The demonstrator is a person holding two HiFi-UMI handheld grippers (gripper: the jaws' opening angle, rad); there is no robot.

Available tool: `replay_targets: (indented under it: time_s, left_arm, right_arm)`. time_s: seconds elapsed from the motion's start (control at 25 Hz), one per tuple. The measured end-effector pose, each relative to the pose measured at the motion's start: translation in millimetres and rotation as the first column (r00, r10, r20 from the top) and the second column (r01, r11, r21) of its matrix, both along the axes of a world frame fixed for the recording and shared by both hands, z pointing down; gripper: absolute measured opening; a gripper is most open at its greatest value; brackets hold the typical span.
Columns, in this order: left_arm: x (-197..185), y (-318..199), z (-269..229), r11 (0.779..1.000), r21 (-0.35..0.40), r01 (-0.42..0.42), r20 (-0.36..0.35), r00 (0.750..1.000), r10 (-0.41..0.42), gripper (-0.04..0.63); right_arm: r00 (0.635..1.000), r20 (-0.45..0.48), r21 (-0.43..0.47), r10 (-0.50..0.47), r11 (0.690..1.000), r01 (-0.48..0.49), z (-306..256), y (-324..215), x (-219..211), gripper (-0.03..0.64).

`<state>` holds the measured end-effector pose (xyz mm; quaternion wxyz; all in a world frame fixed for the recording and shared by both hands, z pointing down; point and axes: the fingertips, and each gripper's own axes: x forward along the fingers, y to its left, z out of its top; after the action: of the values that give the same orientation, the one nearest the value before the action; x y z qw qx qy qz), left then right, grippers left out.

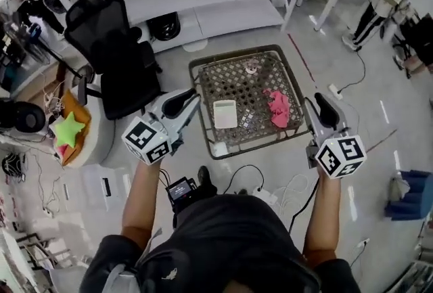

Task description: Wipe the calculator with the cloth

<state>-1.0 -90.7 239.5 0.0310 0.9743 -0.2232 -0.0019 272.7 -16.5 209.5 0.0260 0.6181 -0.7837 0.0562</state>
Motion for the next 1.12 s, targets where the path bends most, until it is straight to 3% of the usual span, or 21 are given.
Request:
replay_targets:
  time_s: [0.12, 0.56, 0.84, 1.12]
  left_arm:
    - [1, -21, -4, 0.998, -0.025, -0.053, -0.032, 0.998, 0.052, 0.074]
    - [-20, -80, 17, 0.985, -0.062, -0.164, -0.062, 0.985, 0.16, 0.074]
    - [-25, -102, 36, 0.986, -0.095, -0.137, -0.071, 0.989, 0.13, 0.083]
    - [-22, -111, 61, 0.989, -0.128, -0.077, -0.025, 0.997, 0.074, 0.133]
  right_arm:
    - [0.997, -0.018, -0.009, 0.073, 0.997, -0.074, -10, -1, -3, 0.13]
    - [0.98, -0.047, -0.061, 0.192, 0.979, -0.195, 1, -40, -26, 0.133]
    - [0.98, -0.045, -0.119, 0.193, 0.973, -0.197, 31, -65, -22, 0.137]
    - [0.984, -0.011, -0.179, 0.177, 0.968, -0.176, 79, -94, 7, 0.147]
